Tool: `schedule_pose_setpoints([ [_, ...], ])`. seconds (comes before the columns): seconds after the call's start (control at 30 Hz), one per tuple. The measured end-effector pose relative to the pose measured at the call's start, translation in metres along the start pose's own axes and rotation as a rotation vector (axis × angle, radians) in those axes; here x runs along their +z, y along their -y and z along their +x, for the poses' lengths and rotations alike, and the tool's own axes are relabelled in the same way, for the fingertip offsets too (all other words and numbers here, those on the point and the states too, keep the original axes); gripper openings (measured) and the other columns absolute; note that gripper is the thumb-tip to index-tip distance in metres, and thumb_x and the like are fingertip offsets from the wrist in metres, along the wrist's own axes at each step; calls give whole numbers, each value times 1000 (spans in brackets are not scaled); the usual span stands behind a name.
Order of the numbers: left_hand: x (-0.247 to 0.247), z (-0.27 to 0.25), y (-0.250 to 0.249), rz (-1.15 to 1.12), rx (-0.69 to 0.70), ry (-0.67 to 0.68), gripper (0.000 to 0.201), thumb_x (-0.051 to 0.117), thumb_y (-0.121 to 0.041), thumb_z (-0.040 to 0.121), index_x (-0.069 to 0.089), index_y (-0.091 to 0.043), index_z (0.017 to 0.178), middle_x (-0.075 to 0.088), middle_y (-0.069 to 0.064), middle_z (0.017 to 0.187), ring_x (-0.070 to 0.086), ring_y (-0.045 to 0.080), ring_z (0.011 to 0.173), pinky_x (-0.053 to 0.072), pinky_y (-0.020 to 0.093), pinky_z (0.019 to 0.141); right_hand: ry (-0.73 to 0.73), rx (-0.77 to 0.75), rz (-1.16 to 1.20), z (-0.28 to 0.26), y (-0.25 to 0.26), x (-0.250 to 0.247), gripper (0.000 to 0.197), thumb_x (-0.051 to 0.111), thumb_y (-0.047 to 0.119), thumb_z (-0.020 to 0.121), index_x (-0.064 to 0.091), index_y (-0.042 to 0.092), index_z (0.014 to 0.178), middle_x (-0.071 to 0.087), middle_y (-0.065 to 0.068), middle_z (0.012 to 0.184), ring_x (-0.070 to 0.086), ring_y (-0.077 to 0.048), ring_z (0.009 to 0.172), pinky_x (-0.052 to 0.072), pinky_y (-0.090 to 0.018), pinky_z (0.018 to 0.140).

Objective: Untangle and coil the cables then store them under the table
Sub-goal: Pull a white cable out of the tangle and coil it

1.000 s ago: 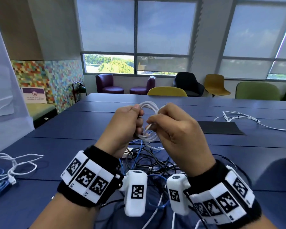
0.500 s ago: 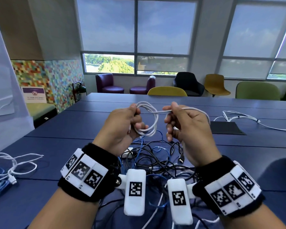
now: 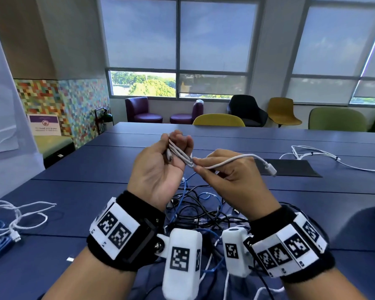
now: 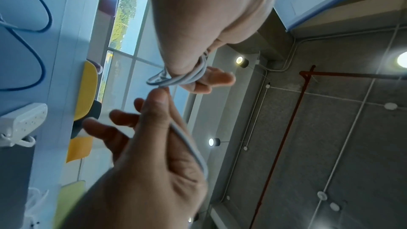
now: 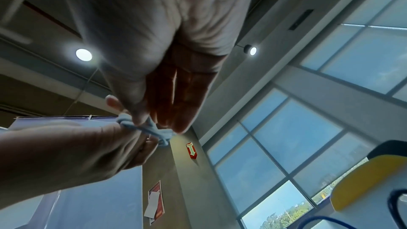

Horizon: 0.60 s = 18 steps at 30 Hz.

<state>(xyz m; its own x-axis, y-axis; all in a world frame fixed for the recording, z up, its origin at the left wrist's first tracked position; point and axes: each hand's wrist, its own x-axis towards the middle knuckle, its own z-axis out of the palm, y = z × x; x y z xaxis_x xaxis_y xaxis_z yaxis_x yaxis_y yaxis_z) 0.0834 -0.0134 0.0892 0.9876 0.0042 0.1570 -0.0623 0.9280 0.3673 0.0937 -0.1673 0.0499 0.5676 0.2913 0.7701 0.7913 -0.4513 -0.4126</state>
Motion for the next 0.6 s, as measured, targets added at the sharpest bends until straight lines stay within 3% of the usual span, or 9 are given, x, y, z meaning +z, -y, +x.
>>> schedule_pose_setpoints([
  [0.1, -1, -3, 6, 257, 159, 92, 26, 35, -17, 105, 51, 4, 107, 67, 10, 76, 69, 21, 68, 57, 41, 88, 70, -84, -82, 1, 10, -2, 21, 59, 25, 96, 74, 20, 110, 63, 2, 80, 61, -13, 73, 51, -37, 63],
  [0.17, -1, -5, 8, 429, 250, 143, 30, 34, -19, 105, 48, 5, 117, 72, 11, 84, 72, 26, 76, 58, 40, 86, 98, -132, -136, 4, 15, -4, 20, 56, 25, 98, 72, 18, 107, 60, 1, 78, 56, -11, 72, 50, -36, 64],
  [0.23, 2, -9, 8, 571, 306, 191, 31, 34, -19, 104, 48, 5, 118, 73, 10, 86, 72, 25, 74, 60, 36, 75, 79, -175, -163, 5, 18, -6, 19, 57, 21, 97, 73, 12, 104, 63, 0, 81, 53, -6, 73, 49, -27, 68],
  [0.3, 5, -14, 8, 683, 337, 243, 27, 35, -18, 104, 50, 3, 113, 73, 8, 83, 72, 23, 70, 59, 31, 64, 26, -209, -153, 7, 21, -6, 17, 61, 16, 94, 73, 7, 102, 69, -1, 88, 50, 3, 78, 45, -11, 75],
  [0.37, 7, -17, 7, 753, 344, 266, 23, 35, -16, 104, 51, 0, 108, 73, 7, 77, 73, 22, 68, 57, 27, 61, -17, -240, -125, 8, 23, -6, 14, 64, 11, 92, 73, 3, 97, 70, -3, 89, 51, 4, 80, 43, -6, 79],
  [0.5, 0, -10, 7, 972, 386, 239, 18, 43, -19, 103, 59, -9, 103, 70, 1, 73, 66, 16, 65, 52, 27, 62, -32, -260, -113, 6, 25, -8, 14, 64, 18, 94, 71, 5, 93, 71, -5, 102, 66, -18, 104, 54, -35, 86],
  [0.57, -7, -4, 10, 1104, 398, 247, 20, 48, -27, 100, 63, -13, 104, 66, 1, 73, 59, 17, 67, 47, 32, 62, -45, -282, -198, 7, 25, -8, 25, 59, 28, 96, 71, 7, 91, 66, -5, 94, 64, -26, 94, 52, -42, 75],
  [0.6, -9, -3, 12, 1138, 387, 263, 23, 49, -28, 98, 62, -10, 104, 63, 7, 72, 56, 19, 68, 46, 34, 60, -65, -301, -247, 8, 25, -9, 29, 57, 32, 97, 70, 7, 89, 62, -5, 90, 59, -27, 87, 49, -43, 70],
])
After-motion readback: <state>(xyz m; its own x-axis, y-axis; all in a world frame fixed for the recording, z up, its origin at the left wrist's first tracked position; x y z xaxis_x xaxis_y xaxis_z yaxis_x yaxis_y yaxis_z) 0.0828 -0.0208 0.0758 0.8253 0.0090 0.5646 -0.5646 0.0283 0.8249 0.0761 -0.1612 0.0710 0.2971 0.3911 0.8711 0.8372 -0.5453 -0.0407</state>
